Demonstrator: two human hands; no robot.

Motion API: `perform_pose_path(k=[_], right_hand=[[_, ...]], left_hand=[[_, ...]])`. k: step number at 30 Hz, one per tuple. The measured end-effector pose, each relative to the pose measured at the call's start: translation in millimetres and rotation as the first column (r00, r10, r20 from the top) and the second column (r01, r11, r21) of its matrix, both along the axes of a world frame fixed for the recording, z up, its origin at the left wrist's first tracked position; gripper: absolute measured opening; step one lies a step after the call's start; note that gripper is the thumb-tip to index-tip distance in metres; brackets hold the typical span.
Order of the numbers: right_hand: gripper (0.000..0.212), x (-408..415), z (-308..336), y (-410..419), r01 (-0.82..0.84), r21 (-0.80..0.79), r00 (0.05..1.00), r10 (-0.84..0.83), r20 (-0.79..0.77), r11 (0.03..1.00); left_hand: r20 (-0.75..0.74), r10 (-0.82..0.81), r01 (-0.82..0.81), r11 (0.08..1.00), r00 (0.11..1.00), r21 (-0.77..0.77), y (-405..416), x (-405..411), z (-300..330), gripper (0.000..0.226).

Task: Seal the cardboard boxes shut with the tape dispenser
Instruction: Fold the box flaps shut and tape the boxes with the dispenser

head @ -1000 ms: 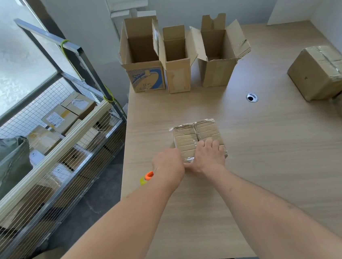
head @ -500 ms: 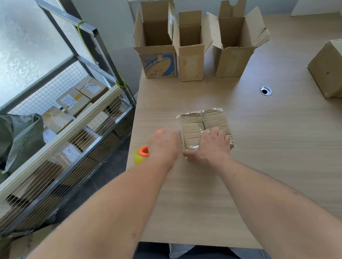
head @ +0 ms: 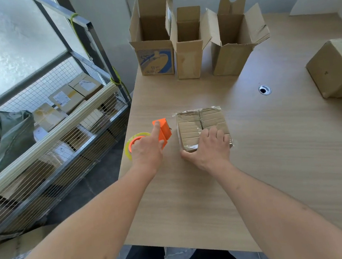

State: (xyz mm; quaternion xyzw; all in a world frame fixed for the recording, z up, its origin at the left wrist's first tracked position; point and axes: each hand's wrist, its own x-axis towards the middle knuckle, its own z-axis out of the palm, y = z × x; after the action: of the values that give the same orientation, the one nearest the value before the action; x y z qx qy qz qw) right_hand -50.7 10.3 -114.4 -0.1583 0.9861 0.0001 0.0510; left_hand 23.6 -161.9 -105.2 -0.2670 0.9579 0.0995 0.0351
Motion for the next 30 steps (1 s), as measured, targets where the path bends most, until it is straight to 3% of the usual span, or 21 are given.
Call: perform_pose_path(k=[6,12,16,19,21,23,27,30], right_hand=[[0.088,2,-10,4,-0.035,-0.042,0.997,0.032,-0.071,0.999],[0.105,4,-14,15,-0.073,-0.054,0.996,0.069,-0.064,0.996],[0.108,2,-8,22,-0.120,-0.036,0.993,0.120,0.020,0.992],[0.092,-1,-2,30,-0.164,-0.085,0.980,0.173,0.101,0.983],[0.073,-4,1,38,-0.190,-0.180,0.966,0.216,0.139,0.965],[0.053,-7,2,47,-0.202,-0.292,0.952,0.257,0.165,0.935],[0.028,-11,3,65,-0.181,-0.527,0.946,0.293,0.136,0.830],[0.014,-13,2,79,-0.145,-0.597,0.966,0.244,0.088,0.789]], left_hand=[[0.032,0.069,-0.072,0.993,0.997,0.095,9,17,-41,0.071],[0.011,0.099,-0.099,0.970,0.995,0.220,26,24,-61,0.074],[0.092,0.134,-0.144,0.983,0.987,0.114,33,14,-45,0.063],[-0.071,0.074,-0.071,0.996,0.995,0.048,40,8,-25,0.050],[-0.287,-0.056,0.097,0.987,0.956,0.129,45,4,-14,0.039],[-0.391,-0.149,0.238,0.953,0.908,0.189,50,-1,-9,0.030],[-0.385,-0.286,0.392,0.890,0.878,0.232,60,-7,-16,0.024],[-0.359,-0.258,0.367,0.887,0.897,0.281,65,-8,-13,0.025]])
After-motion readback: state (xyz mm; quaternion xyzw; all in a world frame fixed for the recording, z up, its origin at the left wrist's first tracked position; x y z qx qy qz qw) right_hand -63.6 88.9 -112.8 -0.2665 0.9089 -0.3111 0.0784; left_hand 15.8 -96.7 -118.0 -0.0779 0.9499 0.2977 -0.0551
